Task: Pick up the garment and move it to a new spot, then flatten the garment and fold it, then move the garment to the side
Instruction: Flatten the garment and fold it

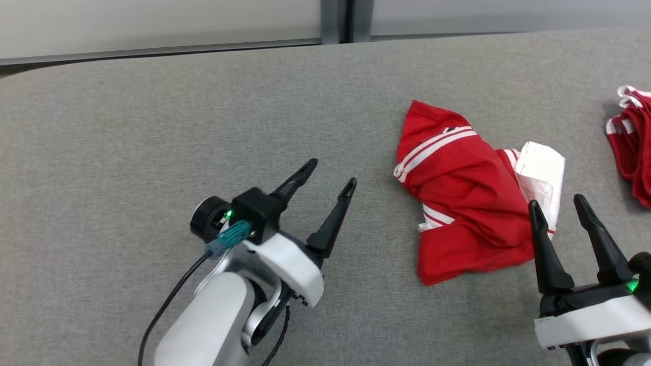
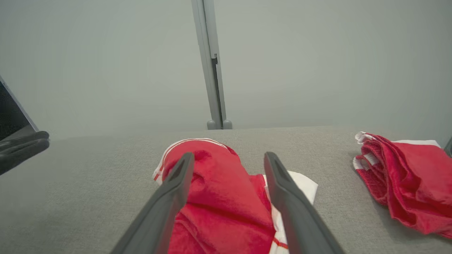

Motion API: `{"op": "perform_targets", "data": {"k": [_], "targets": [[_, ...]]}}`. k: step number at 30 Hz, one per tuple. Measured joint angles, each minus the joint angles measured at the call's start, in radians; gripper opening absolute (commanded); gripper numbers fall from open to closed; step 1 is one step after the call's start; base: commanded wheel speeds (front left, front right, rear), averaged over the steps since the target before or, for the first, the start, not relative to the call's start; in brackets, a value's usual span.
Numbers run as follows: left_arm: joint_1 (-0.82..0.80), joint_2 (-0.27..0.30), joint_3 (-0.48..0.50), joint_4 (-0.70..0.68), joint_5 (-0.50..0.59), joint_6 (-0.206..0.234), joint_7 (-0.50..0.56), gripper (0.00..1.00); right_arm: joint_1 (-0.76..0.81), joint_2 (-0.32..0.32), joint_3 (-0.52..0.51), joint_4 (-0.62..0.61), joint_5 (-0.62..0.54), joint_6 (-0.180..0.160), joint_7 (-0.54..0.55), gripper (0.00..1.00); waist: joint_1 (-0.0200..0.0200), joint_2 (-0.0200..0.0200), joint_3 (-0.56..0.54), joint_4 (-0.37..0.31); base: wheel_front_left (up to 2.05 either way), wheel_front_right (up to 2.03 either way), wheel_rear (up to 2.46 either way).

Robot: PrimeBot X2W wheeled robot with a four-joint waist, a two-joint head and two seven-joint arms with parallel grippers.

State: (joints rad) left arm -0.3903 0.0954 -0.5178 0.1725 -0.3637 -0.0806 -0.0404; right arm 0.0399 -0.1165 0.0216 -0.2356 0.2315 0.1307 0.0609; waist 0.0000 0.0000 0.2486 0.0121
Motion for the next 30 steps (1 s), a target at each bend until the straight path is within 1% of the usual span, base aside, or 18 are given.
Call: {"op": "perform_targets", "data": {"k": [5,9,14,15,16,17,20,24,27,30], "targets": [[-0.121,-0.030,-0.079,0.141,-0.028,-0.028,0.053,1.00,-0.032,0.011,0.029,0.026,0.007,0.000,-0.024,1.00,0.0000,0.0000,0.046,-0.075,0.00,0.00,0.00],[-0.196,-0.035,-0.096,0.291,-0.061,-0.039,0.076,1.00,-0.041,0.020,0.038,0.050,0.014,0.000,-0.048,1.00,0.0000,0.0000,0.078,-0.139,0.00,0.00,0.00],[-0.272,-0.041,-0.115,0.438,-0.107,-0.043,0.069,1.00,-0.046,0.030,0.039,0.075,0.021,0.000,-0.071,1.00,0.0000,0.0000,0.109,-0.200,0.00,0.00,0.00],[-0.287,-0.041,-0.121,0.462,-0.116,-0.044,0.065,0.73,-0.049,0.031,0.041,0.080,0.023,0.000,-0.073,1.00,0.0000,0.0000,0.114,-0.209,0.00,0.00,0.00],[-0.297,-0.041,-0.124,0.479,-0.134,-0.046,0.048,0.27,-0.052,0.033,0.042,0.084,0.024,0.000,-0.080,1.00,0.0000,0.0000,0.119,-0.216,0.00,0.00,0.00],[-0.310,-0.042,-0.130,0.497,-0.142,-0.046,0.036,0.00,-0.054,0.034,0.042,0.088,0.025,0.000,-0.081,1.00,0.0000,0.0000,0.123,-0.221,0.00,0.00,0.00],[-0.341,-0.043,-0.146,0.537,-0.161,-0.049,-0.006,0.00,-0.061,0.038,0.044,0.095,0.028,0.000,-0.091,1.00,0.0000,0.0000,0.129,-0.230,0.00,0.00,0.00],[-0.351,-0.040,-0.157,0.533,-0.184,-0.049,-0.072,0.00,-0.061,0.043,0.033,0.105,0.031,0.000,-0.101,1.00,0.0000,0.0000,0.118,-0.223,0.00,0.00,0.00],[-0.348,-0.016,-0.150,0.472,-0.182,-0.044,-0.122,0.00,-0.058,0.045,0.021,0.111,0.037,0.000,-0.104,1.00,0.0000,0.0000,0.105,-0.208,0.00,0.00,0.00],[-0.310,0.019,-0.141,0.346,-0.165,-0.005,-0.151,0.00,-0.046,0.048,0.009,0.111,0.038,0.000,-0.104,1.00,0.0000,0.0000,0.090,-0.182,0.00,0.00,0.00]]}}
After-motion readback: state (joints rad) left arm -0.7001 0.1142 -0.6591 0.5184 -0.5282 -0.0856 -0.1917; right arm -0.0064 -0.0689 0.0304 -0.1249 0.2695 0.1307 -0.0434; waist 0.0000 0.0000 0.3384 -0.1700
